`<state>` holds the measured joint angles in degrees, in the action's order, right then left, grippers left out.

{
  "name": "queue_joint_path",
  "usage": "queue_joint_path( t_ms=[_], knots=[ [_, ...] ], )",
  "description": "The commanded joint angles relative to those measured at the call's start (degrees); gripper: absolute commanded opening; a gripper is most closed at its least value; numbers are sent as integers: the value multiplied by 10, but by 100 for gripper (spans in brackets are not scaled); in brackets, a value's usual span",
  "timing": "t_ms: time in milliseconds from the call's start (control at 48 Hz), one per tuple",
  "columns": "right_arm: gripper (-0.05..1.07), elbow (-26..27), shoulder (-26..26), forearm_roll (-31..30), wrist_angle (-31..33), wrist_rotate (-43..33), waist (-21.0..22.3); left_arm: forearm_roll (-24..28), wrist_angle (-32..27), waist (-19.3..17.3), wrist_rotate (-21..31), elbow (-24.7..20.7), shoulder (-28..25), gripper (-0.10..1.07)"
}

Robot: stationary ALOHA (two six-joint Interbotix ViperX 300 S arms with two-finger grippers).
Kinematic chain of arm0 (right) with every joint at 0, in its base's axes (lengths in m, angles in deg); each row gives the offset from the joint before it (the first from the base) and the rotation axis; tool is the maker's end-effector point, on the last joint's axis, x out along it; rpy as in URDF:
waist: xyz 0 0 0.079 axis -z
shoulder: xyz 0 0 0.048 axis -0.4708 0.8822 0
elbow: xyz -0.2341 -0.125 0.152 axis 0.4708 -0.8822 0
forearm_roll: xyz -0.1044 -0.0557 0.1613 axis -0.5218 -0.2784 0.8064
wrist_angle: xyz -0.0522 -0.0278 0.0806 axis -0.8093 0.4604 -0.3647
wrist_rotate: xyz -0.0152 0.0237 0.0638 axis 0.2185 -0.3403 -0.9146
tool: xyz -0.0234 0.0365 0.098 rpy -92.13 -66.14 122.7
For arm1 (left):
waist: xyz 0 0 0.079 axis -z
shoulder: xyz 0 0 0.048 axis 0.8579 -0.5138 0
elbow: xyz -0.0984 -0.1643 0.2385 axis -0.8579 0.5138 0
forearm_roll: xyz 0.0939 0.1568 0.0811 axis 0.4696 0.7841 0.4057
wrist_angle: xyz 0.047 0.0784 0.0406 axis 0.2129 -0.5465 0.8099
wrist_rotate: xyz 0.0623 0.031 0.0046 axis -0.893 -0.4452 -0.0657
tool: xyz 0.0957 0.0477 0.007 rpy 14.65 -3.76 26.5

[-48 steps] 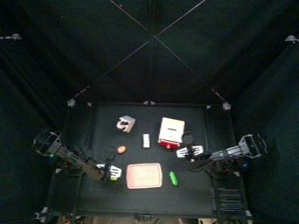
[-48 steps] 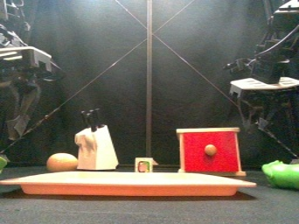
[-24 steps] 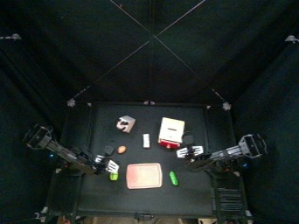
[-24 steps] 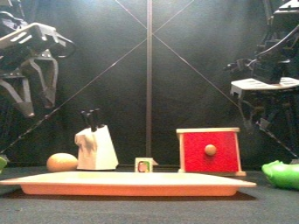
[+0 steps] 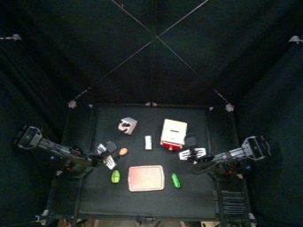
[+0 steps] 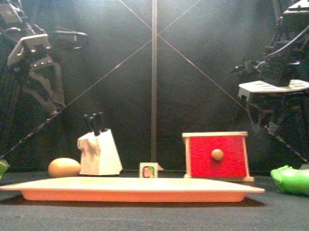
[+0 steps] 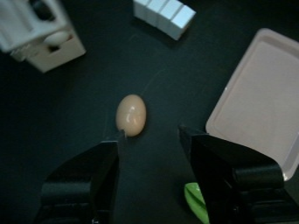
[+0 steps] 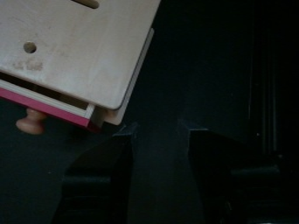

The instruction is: Grab egg

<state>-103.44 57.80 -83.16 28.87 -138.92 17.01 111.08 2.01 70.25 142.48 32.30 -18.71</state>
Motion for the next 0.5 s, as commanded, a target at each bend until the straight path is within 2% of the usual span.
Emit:
queue_joint_path(
  t_ms=[0, 125, 250, 479],
  knots=[
    [79, 3, -14, 2, 2, 0, 1, -4, 72, -50, -2, 7, 1, 87],
    [79, 1, -14, 2, 2, 0, 2, -4, 151, -106, -6, 33, -1, 87],
    [79, 1, -14, 2, 1, 0, 2, 23, 207, -135, -6, 53, -9, 87],
    [79, 1, -14, 2, 1, 0, 2, 60, 215, -146, -5, 63, -39, 87]
  ],
)
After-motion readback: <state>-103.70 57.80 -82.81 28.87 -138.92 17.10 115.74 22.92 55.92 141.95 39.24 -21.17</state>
